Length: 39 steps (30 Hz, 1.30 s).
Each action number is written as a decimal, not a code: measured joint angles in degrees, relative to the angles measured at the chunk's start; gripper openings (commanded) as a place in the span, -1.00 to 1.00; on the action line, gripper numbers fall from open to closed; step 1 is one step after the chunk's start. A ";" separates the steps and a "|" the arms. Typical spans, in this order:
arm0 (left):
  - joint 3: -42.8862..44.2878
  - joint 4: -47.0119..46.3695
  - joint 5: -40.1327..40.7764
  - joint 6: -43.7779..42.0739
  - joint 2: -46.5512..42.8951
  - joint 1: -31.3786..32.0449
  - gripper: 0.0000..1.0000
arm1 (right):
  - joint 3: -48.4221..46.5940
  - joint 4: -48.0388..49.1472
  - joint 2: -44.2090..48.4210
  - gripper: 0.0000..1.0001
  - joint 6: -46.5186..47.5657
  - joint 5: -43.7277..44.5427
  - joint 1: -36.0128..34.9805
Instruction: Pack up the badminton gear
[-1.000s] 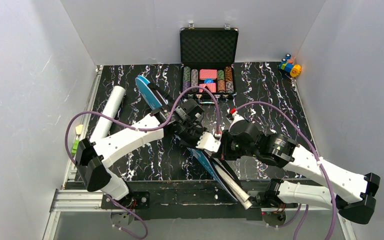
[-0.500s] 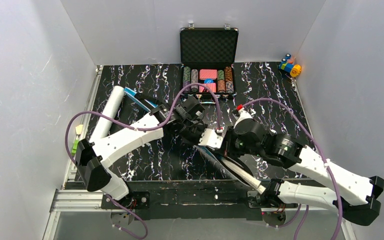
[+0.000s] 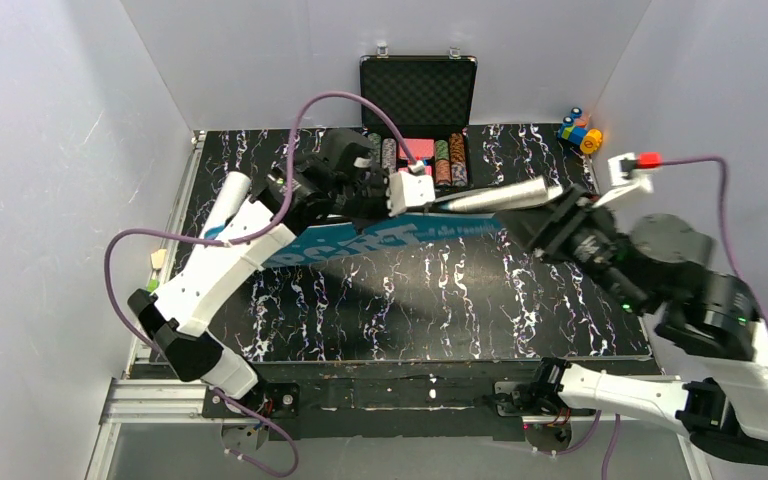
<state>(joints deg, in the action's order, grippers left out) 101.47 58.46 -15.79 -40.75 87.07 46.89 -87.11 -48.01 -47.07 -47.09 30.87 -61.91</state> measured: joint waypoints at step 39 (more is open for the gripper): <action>-12.07 -1.44 5.68 13.55 -18.27 -4.81 -1.00 | 6.25 15.67 -6.34 -0.97 -2.73 -30.38 39.28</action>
<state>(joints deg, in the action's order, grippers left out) 89.41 57.01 -10.11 -27.20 68.79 42.09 -80.86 -32.34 -53.41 -49.82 0.49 -22.63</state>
